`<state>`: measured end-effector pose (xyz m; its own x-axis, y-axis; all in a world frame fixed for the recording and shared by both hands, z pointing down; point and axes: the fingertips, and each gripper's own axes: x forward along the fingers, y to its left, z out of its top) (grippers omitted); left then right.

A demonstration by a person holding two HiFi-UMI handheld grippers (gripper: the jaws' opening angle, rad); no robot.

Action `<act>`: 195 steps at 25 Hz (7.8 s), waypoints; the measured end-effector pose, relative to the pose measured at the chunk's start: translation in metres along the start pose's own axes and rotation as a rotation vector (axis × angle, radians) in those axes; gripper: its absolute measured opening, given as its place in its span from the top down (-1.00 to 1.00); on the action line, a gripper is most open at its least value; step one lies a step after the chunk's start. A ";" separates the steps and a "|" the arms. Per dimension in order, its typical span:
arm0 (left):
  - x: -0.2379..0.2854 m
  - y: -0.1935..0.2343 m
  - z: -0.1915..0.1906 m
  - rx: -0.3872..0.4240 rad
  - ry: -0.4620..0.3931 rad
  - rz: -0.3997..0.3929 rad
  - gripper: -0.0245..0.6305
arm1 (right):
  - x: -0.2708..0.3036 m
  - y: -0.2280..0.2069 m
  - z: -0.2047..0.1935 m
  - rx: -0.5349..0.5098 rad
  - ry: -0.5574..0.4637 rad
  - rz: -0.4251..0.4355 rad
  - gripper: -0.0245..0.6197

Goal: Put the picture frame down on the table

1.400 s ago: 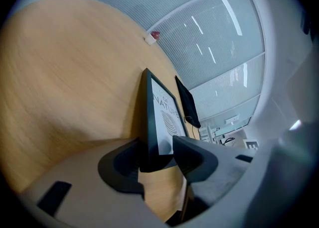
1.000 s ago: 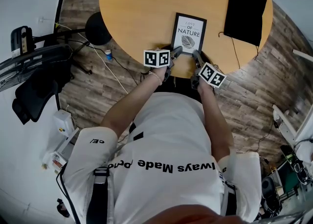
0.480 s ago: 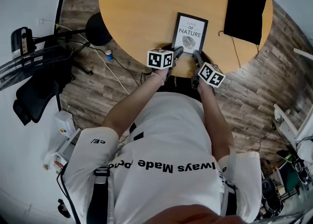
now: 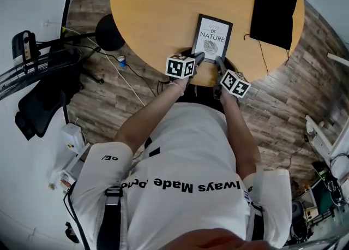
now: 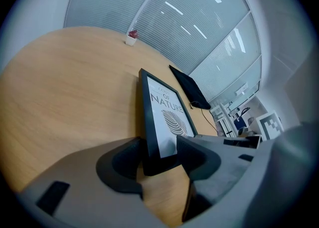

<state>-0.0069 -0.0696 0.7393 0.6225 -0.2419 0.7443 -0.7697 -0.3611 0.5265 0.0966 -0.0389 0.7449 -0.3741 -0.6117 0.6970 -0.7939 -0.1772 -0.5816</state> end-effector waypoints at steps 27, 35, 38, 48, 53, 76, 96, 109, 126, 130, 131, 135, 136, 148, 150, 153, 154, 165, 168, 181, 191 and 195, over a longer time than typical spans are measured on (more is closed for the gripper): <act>0.004 0.003 -0.004 0.117 0.026 0.087 0.20 | 0.002 -0.003 -0.003 -0.041 0.006 -0.026 0.52; 0.005 0.003 -0.004 0.152 0.038 0.112 0.20 | 0.002 -0.003 -0.003 -0.064 0.011 -0.039 0.52; 0.005 0.004 -0.006 0.166 0.042 0.122 0.20 | 0.002 -0.003 -0.004 -0.076 0.013 -0.047 0.52; 0.006 0.002 -0.005 0.213 0.055 0.152 0.20 | 0.000 -0.003 -0.003 -0.094 0.023 -0.061 0.52; 0.007 0.003 -0.007 0.225 0.055 0.160 0.20 | 0.001 -0.005 -0.005 -0.097 0.024 -0.063 0.52; 0.008 0.004 -0.006 0.264 0.071 0.183 0.20 | 0.002 -0.003 -0.005 -0.150 0.048 -0.080 0.52; 0.008 0.004 -0.006 0.287 0.064 0.178 0.19 | 0.001 -0.003 -0.006 -0.177 0.057 -0.072 0.50; -0.009 -0.005 0.015 0.314 -0.003 0.156 0.19 | -0.012 0.008 0.020 -0.261 -0.008 -0.057 0.47; -0.062 -0.054 0.072 0.335 -0.169 0.049 0.49 | -0.057 0.062 0.081 -0.488 -0.137 0.047 0.65; -0.077 -0.069 0.087 0.342 -0.216 0.012 0.56 | -0.068 0.079 0.096 -0.536 -0.164 0.075 0.69; -0.081 -0.072 0.091 0.347 -0.228 0.008 0.58 | -0.071 0.084 0.099 -0.546 -0.171 0.082 0.69; -0.098 -0.082 0.106 0.373 -0.280 -0.014 0.64 | -0.086 0.105 0.112 -0.582 -0.197 0.113 0.71; -0.101 -0.084 0.109 0.381 -0.291 -0.018 0.65 | -0.090 0.110 0.115 -0.591 -0.202 0.120 0.72; -0.156 -0.118 0.149 0.397 -0.435 -0.073 0.79 | -0.139 0.162 0.157 -0.590 -0.297 0.208 0.76; -0.164 -0.123 0.154 0.396 -0.454 -0.083 0.80 | -0.149 0.169 0.164 -0.599 -0.317 0.214 0.77; -0.175 -0.130 0.160 0.406 -0.469 -0.092 0.80 | -0.162 0.182 0.173 -0.616 -0.340 0.225 0.77; -0.179 -0.132 0.162 0.411 -0.472 -0.097 0.80 | -0.166 0.186 0.176 -0.620 -0.346 0.230 0.77; -0.223 -0.177 0.183 0.493 -0.536 -0.150 0.82 | -0.209 0.213 0.193 -0.656 -0.406 0.254 0.78; -0.234 -0.189 0.188 0.516 -0.558 -0.161 0.83 | -0.221 0.222 0.198 -0.664 -0.420 0.262 0.78; -0.283 -0.218 0.199 0.523 -0.650 -0.190 0.83 | -0.273 0.268 0.212 -0.741 -0.496 0.304 0.78; -0.309 -0.235 0.208 0.546 -0.694 -0.187 0.83 | -0.301 0.287 0.222 -0.789 -0.537 0.312 0.78; -0.319 -0.242 0.212 0.561 -0.717 -0.178 0.83 | -0.312 0.292 0.226 -0.805 -0.557 0.310 0.78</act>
<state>0.0111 -0.0961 0.2877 0.8078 -0.5724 0.1411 -0.5895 -0.7842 0.1937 0.0896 -0.0739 0.2630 -0.5045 -0.8501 0.1510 -0.8632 0.4934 -0.1064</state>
